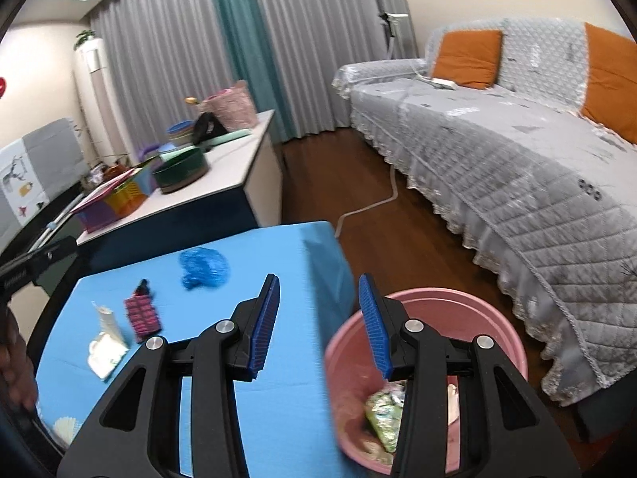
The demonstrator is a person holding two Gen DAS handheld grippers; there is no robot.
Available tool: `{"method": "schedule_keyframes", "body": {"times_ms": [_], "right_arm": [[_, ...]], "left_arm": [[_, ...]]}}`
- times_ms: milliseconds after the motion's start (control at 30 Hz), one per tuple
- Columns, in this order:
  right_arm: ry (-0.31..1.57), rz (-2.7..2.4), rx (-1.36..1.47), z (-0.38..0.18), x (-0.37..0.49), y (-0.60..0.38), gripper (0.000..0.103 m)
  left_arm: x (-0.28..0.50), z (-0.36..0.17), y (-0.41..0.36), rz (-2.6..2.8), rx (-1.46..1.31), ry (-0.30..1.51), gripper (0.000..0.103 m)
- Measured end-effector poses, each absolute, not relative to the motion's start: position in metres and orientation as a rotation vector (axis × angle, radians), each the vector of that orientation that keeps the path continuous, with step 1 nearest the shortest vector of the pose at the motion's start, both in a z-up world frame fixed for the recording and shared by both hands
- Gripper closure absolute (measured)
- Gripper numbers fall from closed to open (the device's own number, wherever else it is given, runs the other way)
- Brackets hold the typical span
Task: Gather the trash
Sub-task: 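Move both tools back over the table toward the remaining trash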
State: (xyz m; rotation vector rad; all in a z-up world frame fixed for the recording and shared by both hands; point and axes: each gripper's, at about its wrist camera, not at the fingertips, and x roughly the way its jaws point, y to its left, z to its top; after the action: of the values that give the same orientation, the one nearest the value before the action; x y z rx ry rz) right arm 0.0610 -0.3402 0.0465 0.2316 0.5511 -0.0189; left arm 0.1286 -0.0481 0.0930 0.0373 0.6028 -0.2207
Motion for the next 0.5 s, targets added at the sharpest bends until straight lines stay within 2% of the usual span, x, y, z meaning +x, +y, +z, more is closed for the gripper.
{"method": "schedule_keyframes", "body": {"times_ms": [167, 333, 367, 400, 467, 500], "right_arm": [[0.552, 0.046, 0.188, 0.043, 0.067, -0.305, 0.060], [0.566, 0.094, 0.148, 0.035, 0.076, -0.275, 0.060], [0.569, 0.100, 0.145, 0.034, 0.078, -0.272, 0.060], [0.573, 0.107, 0.140, 0.033, 0.080, -0.268, 0.060], [0.581, 0.121, 0.127, 0.029, 0.084, -0.260, 0.060], [0.584, 0.126, 0.122, 0.028, 0.086, -0.257, 0.060]], "left_arm": [[0.144, 0.073, 0.009, -0.115, -0.073, 0.645, 0.081], [0.161, 0.029, 0.042, -0.015, -0.248, 0.780, 0.080], [0.164, 0.023, 0.043, -0.006, -0.257, 0.799, 0.073], [0.165, 0.018, 0.046, 0.001, -0.267, 0.812, 0.058], [0.169, 0.009, 0.049, 0.022, -0.292, 0.835, 0.042], [0.171, 0.005, 0.051, 0.033, -0.310, 0.848, 0.042]]}}
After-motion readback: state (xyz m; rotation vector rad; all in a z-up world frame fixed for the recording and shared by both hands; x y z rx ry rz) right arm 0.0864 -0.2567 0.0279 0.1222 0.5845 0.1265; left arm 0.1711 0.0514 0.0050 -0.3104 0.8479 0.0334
